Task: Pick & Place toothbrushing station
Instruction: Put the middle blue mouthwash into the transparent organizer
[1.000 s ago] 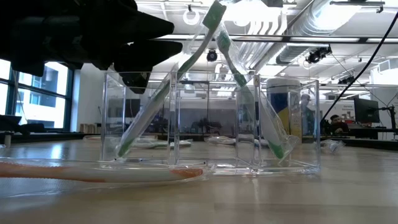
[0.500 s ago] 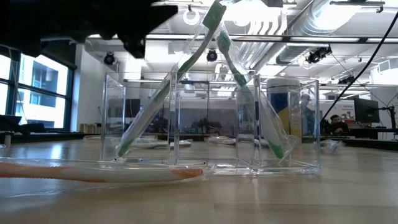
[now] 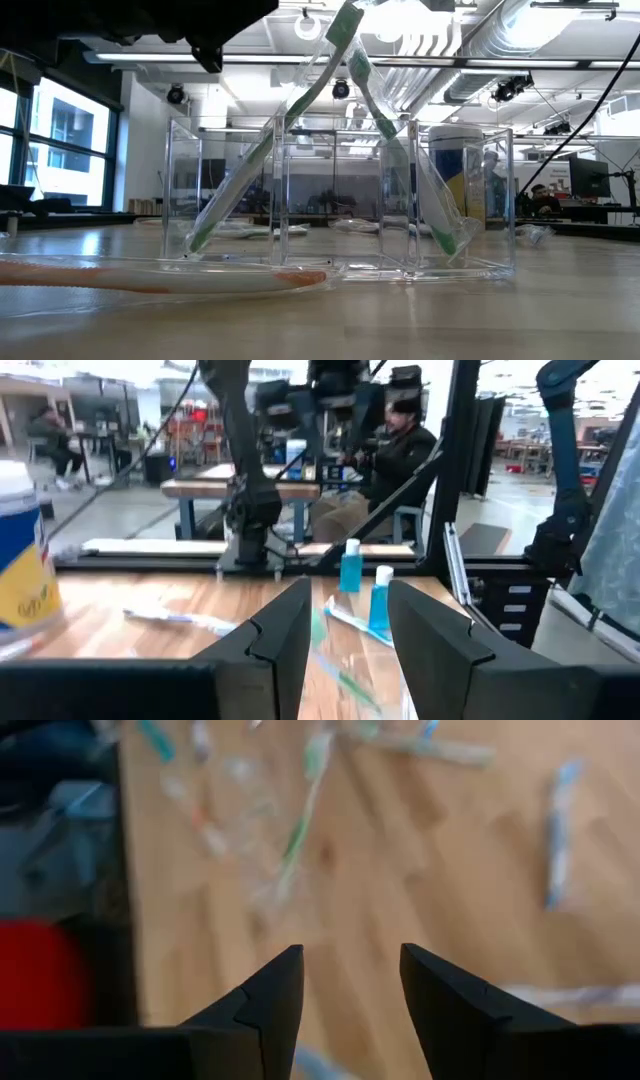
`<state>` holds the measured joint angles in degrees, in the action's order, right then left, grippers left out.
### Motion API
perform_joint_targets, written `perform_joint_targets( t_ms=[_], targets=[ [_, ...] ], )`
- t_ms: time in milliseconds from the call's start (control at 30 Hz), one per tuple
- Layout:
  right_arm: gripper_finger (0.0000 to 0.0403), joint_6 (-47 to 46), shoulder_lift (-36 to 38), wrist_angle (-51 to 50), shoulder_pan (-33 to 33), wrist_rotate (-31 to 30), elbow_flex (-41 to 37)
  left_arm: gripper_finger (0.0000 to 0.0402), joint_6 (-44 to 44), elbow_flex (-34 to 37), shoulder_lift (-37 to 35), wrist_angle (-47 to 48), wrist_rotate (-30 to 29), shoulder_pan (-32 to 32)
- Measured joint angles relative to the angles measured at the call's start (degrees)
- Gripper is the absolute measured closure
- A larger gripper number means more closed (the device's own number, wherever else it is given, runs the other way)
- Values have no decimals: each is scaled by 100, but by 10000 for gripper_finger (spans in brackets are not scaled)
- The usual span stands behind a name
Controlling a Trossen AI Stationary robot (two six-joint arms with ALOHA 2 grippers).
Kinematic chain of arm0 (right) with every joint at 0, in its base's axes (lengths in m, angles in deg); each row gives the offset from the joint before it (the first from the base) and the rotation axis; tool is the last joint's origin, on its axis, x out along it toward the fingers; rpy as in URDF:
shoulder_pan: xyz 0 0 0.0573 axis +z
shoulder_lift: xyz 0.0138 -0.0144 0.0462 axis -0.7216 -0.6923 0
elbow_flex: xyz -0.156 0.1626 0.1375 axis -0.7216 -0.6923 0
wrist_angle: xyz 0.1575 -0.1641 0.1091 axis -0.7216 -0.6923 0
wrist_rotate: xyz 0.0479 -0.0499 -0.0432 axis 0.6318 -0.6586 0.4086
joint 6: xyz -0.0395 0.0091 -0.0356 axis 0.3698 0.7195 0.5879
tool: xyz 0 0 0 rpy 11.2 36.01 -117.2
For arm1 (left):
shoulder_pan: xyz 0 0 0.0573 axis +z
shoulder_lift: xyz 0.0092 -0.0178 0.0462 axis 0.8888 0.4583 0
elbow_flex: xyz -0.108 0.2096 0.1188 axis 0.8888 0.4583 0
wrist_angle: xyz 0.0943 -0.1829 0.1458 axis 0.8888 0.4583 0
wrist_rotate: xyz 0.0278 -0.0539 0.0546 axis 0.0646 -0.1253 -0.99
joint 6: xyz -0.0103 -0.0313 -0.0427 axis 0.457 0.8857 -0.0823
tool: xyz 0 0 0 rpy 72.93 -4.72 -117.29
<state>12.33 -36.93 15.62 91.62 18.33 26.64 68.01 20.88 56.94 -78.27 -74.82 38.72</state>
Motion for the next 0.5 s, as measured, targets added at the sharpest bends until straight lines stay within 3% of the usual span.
perform_joint_targets(
  t_ms=[233,500],
  targets=[
    [229,-1298,-65,-691,71,708,0,266,27,-1,0,49,-8,0],
    [168,-1641,-361,-430,82,1537,0,266,91,-1,0,42,44,-2]
  ],
)
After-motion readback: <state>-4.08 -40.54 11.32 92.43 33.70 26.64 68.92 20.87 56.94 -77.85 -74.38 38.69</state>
